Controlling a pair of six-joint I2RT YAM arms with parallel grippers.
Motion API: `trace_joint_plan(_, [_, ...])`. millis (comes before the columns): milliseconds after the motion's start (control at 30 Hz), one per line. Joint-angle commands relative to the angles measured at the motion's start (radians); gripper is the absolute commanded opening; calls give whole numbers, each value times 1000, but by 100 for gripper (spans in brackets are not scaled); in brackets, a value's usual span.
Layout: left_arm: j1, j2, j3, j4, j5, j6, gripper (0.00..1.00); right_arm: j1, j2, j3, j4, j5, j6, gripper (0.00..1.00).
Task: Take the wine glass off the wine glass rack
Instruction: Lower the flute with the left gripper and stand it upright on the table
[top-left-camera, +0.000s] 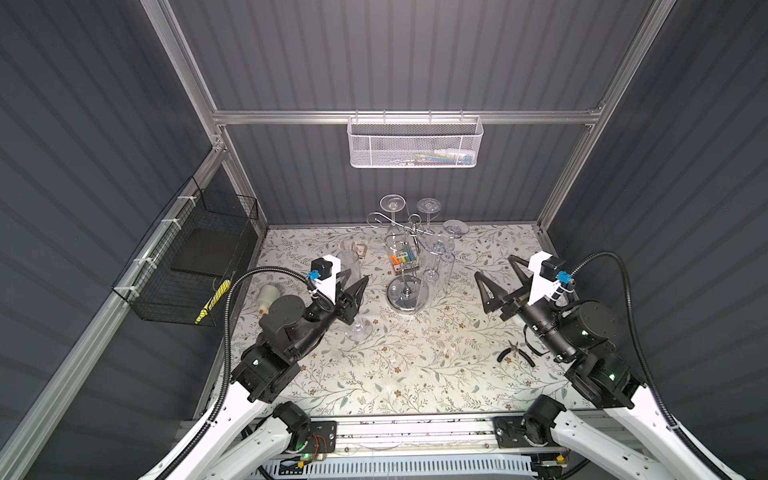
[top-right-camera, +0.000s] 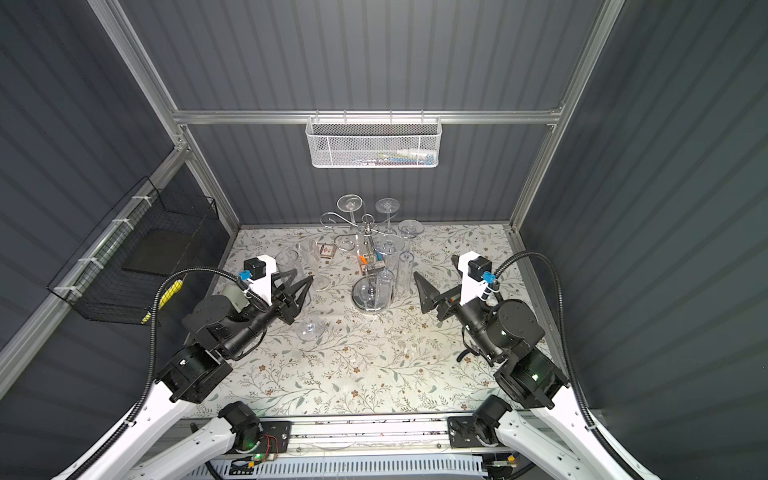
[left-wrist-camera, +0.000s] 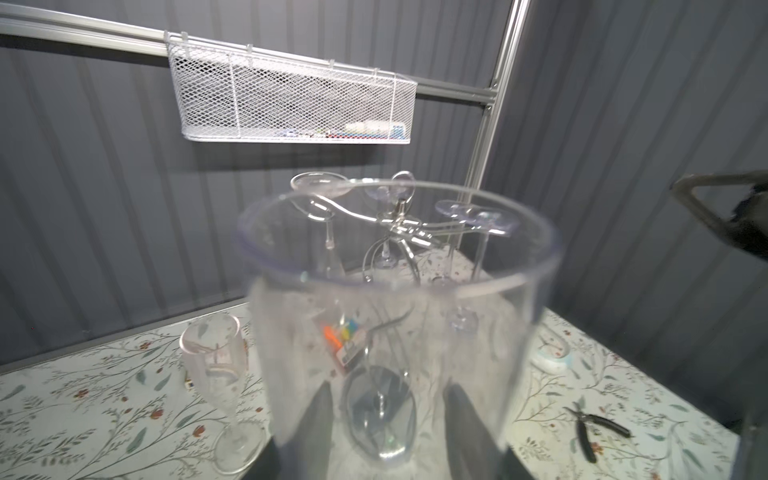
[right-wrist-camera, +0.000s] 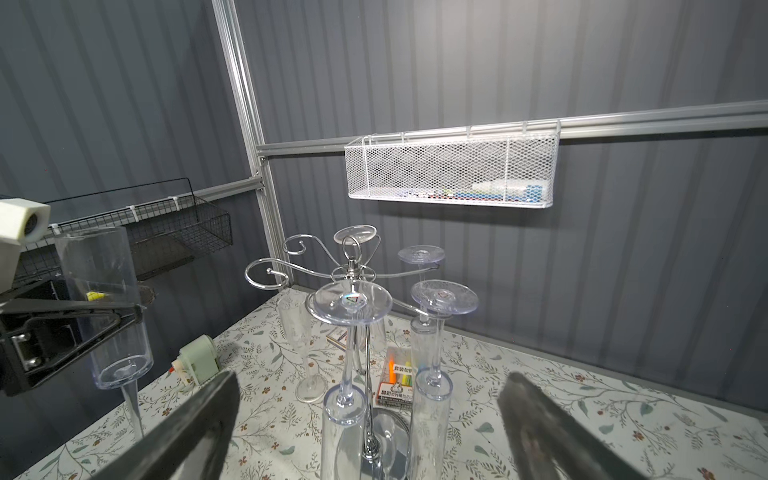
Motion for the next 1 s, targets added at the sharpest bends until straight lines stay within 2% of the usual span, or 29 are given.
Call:
trace_joint_plan(0, [-6, 0, -69, 108, -98, 78, 35, 2, -15, -30, 18, 32, 20, 99])
trace_joint_plan(233, [-6, 46, -283, 444, -261, 98, 35, 1, -26, -62, 5, 50, 21, 99])
trace_joint_plan(500, [-3, 239, -371, 744, -346, 127, 35, 2, -25, -83, -4, 78, 37, 99])
trace_joint_plan(633, [14, 365, -377, 886, -348, 152, 35, 2, -24, -91, -4, 99, 34, 99])
trace_joint_plan(967, [95, 603, -351, 1109, -283, 134, 34, 1, 1, -100, -6, 132, 24, 99])
